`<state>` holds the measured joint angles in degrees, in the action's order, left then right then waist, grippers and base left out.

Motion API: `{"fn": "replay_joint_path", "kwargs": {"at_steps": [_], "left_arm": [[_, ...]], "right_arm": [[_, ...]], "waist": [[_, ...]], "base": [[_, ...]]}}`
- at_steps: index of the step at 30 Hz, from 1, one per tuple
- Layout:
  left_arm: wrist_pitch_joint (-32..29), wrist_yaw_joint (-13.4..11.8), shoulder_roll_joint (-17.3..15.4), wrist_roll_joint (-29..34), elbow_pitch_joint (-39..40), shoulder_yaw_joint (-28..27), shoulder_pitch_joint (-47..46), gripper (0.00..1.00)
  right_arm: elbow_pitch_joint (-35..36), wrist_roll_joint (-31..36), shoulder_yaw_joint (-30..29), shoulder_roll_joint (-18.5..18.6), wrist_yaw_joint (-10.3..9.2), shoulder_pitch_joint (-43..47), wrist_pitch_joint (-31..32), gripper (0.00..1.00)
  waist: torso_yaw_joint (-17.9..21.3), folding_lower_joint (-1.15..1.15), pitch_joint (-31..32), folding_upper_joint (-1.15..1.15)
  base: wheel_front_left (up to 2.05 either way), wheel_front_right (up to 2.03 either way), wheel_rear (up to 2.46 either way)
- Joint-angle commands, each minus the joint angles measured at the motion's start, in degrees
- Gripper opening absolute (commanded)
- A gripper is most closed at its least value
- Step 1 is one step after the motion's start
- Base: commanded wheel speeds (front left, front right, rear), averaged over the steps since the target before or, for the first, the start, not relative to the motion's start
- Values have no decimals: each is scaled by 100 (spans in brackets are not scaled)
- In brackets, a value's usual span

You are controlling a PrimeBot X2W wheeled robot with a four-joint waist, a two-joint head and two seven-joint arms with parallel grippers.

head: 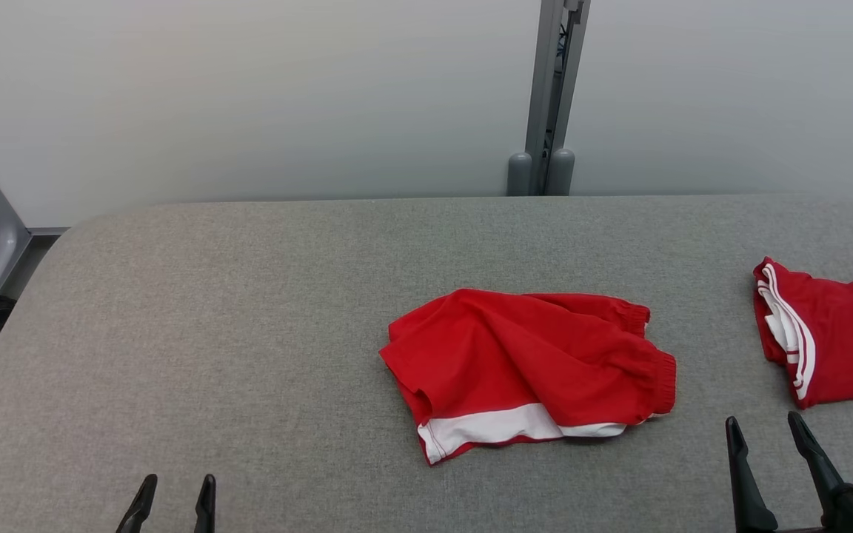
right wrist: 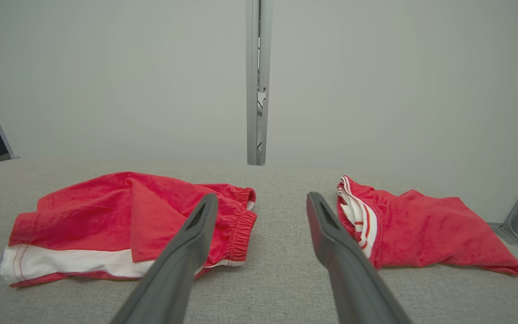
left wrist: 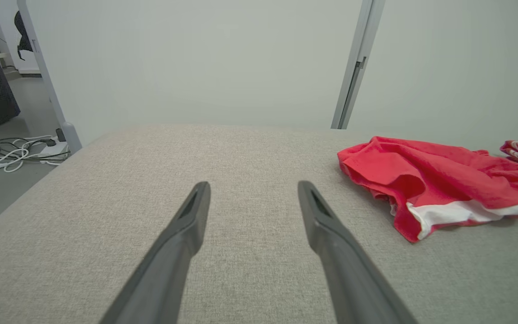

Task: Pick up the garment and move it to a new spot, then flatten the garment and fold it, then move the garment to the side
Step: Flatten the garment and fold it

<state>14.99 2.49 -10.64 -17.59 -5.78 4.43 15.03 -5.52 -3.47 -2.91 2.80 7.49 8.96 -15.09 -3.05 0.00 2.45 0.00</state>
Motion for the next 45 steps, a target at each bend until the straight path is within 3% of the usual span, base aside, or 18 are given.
{"fn": "replay_joint_path", "kwargs": {"at_steps": [1,10,22,25,30,35,45], "left_arm": [[25,113,64,118,10,-158,37,100],[26,406,358,515,16,-565,43,100],[26,492,551,624,110,-500,-194,100],[-107,496,565,534,-101,11,-341,100],[-961,500,534,83,-353,1021,-1162,100],[-1712,502,594,-515,-720,1781,-1954,100],[-1823,502,508,-861,-1036,2249,-2483,100]], "right_arm": [[-4,-36,-9,25,1,57,-10,100],[-4,-75,-12,24,1,30,-10,100],[-13,73,170,42,1,-170,-10,100],[-522,-6,672,457,0,-426,211,100],[-996,-277,1684,1423,1,-1388,1419,100],[-1331,-852,2554,2060,1,-2279,2092,100],[-1571,-1387,3474,2371,0,-3021,2043,100]], "waist": [[9,0,7,0],[42,0,-6,0],[104,0,-124,0],[160,0,-275,0],[191,0,-889,0],[186,0,-1391,0],[168,0,-1723,0]], "base": [[0,0,0],[0,0,0],[0,0,0],[0,0,0],[0,0,0],[0,0,0],[0,0,0]]}}
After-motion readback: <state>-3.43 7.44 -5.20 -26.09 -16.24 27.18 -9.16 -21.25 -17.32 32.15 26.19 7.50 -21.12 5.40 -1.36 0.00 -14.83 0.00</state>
